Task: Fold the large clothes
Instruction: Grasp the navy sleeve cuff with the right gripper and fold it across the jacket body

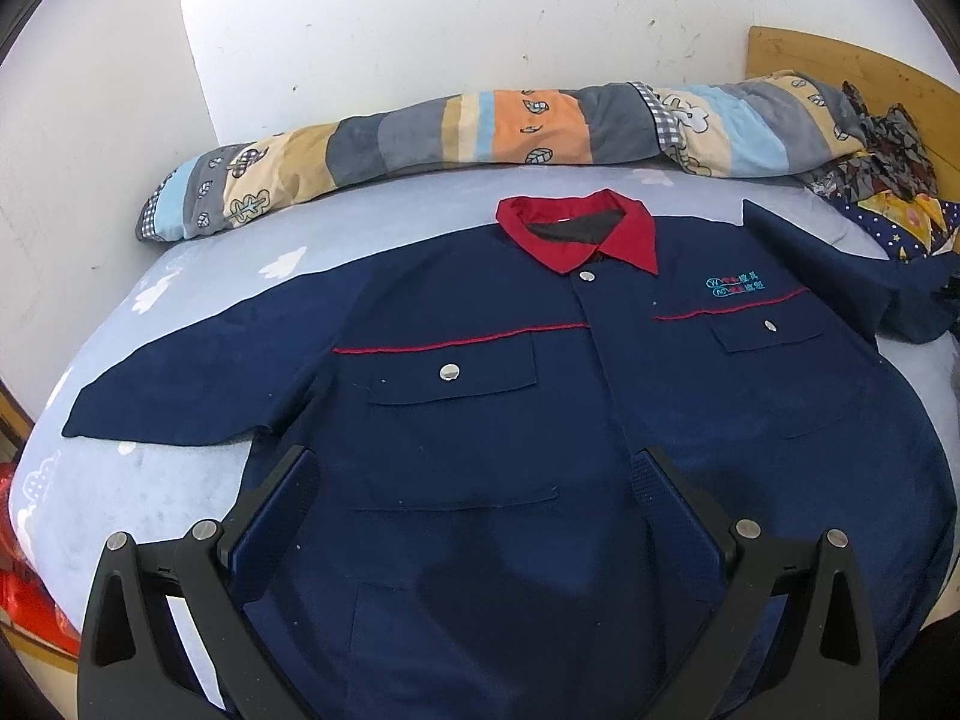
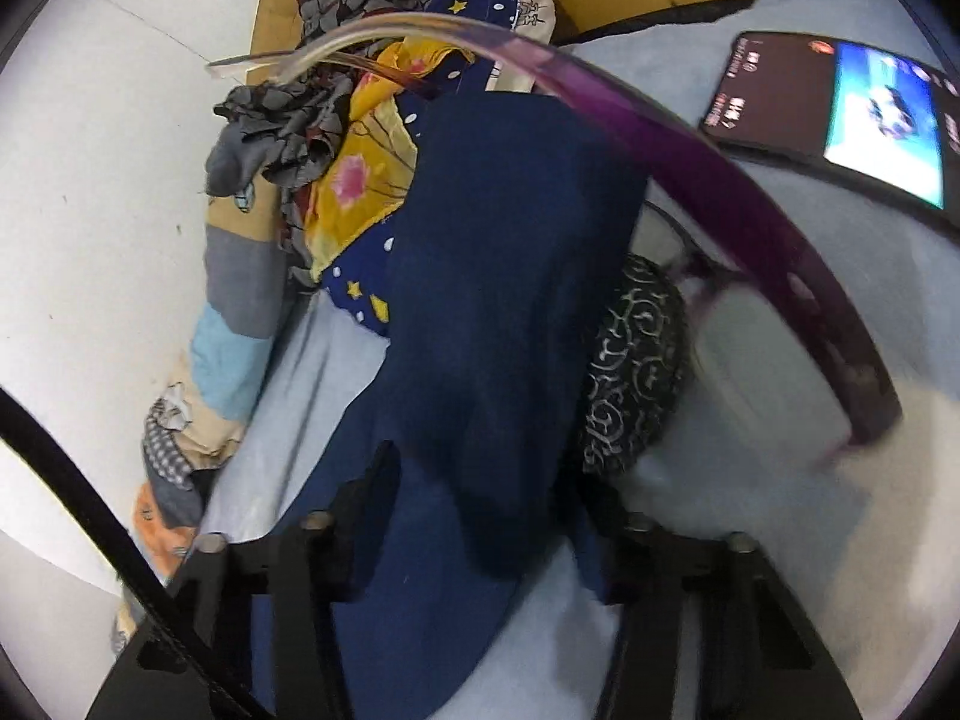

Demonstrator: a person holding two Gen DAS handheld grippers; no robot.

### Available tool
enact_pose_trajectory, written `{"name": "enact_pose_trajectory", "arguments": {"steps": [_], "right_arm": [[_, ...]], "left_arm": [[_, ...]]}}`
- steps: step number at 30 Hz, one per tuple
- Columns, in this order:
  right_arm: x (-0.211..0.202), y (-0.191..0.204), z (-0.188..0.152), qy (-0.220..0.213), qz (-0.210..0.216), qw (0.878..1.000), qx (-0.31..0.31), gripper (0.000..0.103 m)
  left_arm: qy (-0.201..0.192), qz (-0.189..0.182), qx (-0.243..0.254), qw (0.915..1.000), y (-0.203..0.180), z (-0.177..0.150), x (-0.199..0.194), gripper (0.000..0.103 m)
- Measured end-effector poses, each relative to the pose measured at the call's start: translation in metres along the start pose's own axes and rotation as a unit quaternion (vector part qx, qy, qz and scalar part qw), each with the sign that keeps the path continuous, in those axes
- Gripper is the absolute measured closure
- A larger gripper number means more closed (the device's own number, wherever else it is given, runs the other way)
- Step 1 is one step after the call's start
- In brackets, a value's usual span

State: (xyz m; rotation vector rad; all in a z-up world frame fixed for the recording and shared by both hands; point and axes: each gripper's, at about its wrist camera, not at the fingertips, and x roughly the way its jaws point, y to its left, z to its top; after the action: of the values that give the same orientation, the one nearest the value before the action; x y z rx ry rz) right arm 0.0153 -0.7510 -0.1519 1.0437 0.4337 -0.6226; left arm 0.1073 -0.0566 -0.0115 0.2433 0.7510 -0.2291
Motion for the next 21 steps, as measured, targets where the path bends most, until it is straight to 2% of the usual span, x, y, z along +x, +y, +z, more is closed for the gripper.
{"name": "enact_pose_trajectory", "arguments": {"steps": [1, 5, 10, 15, 21], "right_arm": [[0.005, 0.002, 0.001, 0.008, 0.000, 1.000, -0.009, 0.096], [-0.011, 0.029, -0.005, -0.018, -0.009, 0.998, -0.067, 0.099], [-0.064, 0.097, -0.016, -0.082, -0.011, 0.981, -0.174, 0.100], [-0.107, 0.164, -0.002, -0.114, 0.010, 0.967, -0.228, 0.100], [-0.156, 0.262, 0.000, -0.129, 0.065, 0.949, -0.280, 0.100]], "left_arm": [[0.001, 0.001, 0.001, 1.0000, 0.000, 0.000, 0.001, 0.000], [0.000, 0.001, 0.003, 1.0000, -0.001, 0.001, 0.001, 0.000], [-0.002, -0.001, 0.000, 1.0000, -0.001, 0.001, 0.000, 0.000], [-0.016, 0.004, -0.005, 0.9999, 0.004, 0.001, -0.009, 0.000], [-0.021, 0.007, -0.019, 0.9996, 0.016, 0.003, -0.015, 0.000]]}}
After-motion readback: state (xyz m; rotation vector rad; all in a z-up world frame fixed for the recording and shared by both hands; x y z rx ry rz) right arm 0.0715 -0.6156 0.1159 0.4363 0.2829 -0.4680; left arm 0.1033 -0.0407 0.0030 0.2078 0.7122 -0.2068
